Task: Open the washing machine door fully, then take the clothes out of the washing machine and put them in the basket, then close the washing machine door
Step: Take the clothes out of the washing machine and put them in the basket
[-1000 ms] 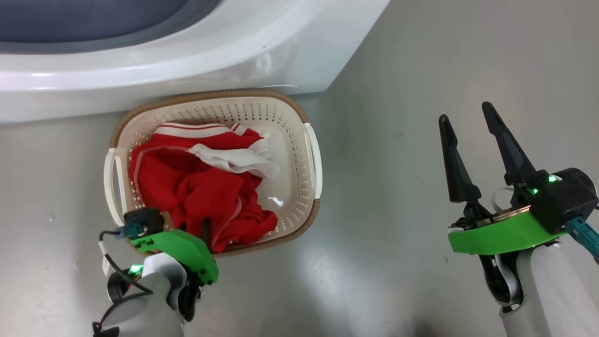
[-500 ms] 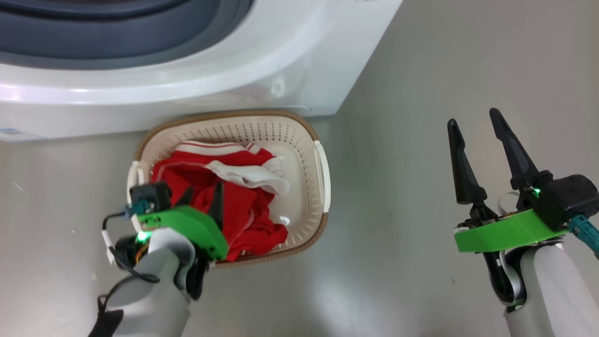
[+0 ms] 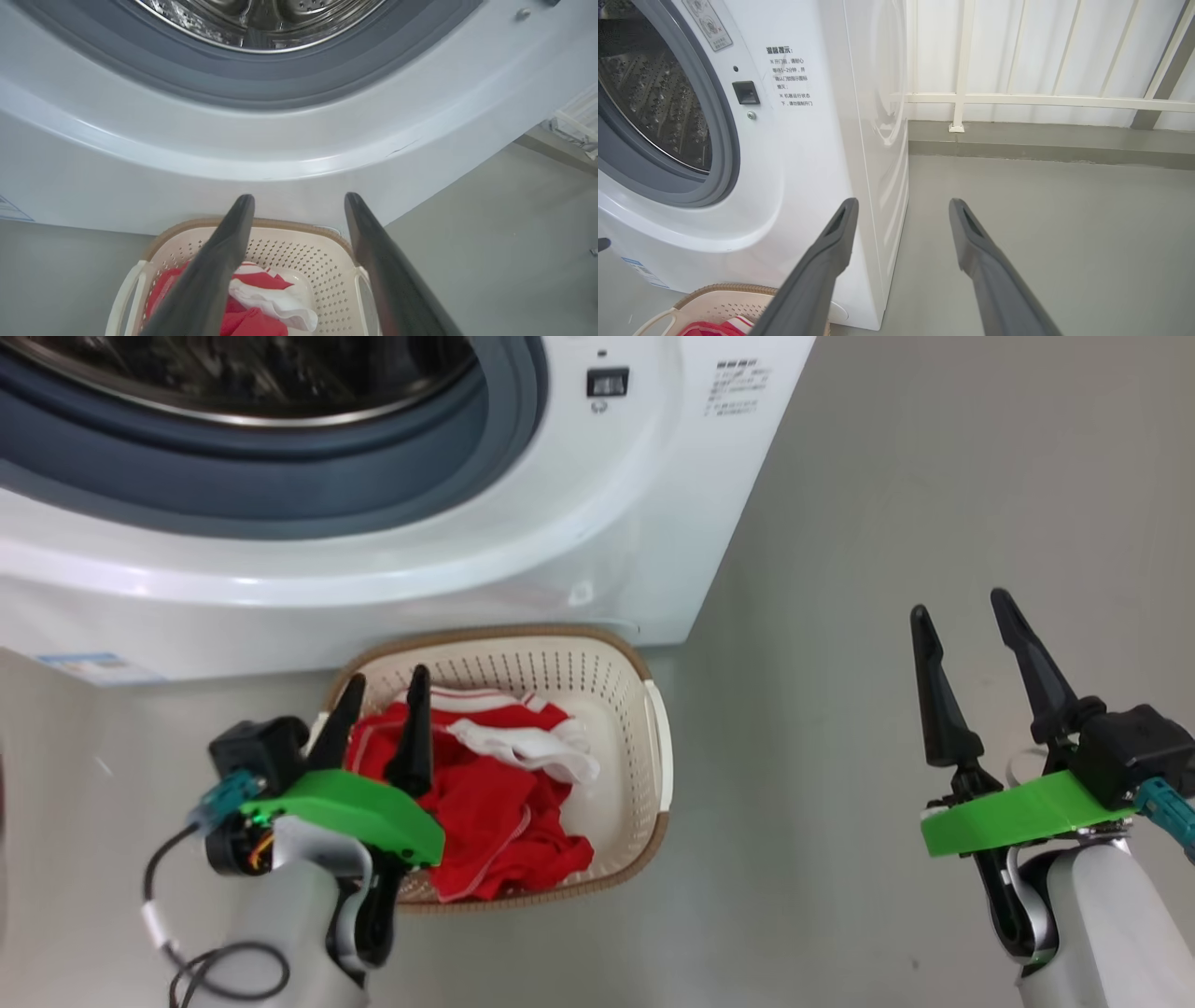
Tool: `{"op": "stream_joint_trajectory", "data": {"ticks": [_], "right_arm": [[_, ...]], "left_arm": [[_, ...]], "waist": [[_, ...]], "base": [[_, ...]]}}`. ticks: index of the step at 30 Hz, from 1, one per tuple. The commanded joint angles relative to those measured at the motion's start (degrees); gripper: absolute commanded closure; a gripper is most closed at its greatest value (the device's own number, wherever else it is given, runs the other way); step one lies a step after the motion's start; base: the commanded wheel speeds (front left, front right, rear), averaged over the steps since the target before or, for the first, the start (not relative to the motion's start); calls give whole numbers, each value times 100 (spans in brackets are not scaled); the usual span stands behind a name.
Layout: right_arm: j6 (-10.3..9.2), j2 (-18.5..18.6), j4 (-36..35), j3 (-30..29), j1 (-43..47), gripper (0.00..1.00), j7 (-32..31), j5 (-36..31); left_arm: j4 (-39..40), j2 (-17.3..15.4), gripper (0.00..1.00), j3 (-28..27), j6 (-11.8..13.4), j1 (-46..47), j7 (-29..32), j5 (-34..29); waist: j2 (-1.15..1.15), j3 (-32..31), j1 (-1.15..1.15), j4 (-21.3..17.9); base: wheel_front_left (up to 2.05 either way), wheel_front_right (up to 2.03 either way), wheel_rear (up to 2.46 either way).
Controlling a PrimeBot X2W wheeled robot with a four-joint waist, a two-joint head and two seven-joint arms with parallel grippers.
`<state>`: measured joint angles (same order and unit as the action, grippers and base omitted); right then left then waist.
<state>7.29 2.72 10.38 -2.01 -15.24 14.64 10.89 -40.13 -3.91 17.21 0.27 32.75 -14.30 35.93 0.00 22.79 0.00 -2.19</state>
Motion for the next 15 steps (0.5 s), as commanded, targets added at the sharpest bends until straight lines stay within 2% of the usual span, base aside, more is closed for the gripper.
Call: {"op": "stream_joint_trajectory", "data": {"ticks": [1, 10, 15], "right_arm": [[20, 16, -67, 67, 124, 0, 36, -37], [20, 16, 38, -49, 329, 0, 36, -82], [20, 16, -11, -179, 463, 0, 36, -178]], "left_arm": [[539, -93, 0, -417, -85, -359, -69, -272], [1632, 7, 0, -954, -60, -1144, -69, -1053], [2140, 62, 0, -1223, -98, -1519, -70, -1180]], "waist": [[0, -366, 0, 3], [0, -972, 0, -36], [0, -1231, 0, -18]], "base": [[0, 0, 0], [0, 0, 0], [0, 0, 0]]}}
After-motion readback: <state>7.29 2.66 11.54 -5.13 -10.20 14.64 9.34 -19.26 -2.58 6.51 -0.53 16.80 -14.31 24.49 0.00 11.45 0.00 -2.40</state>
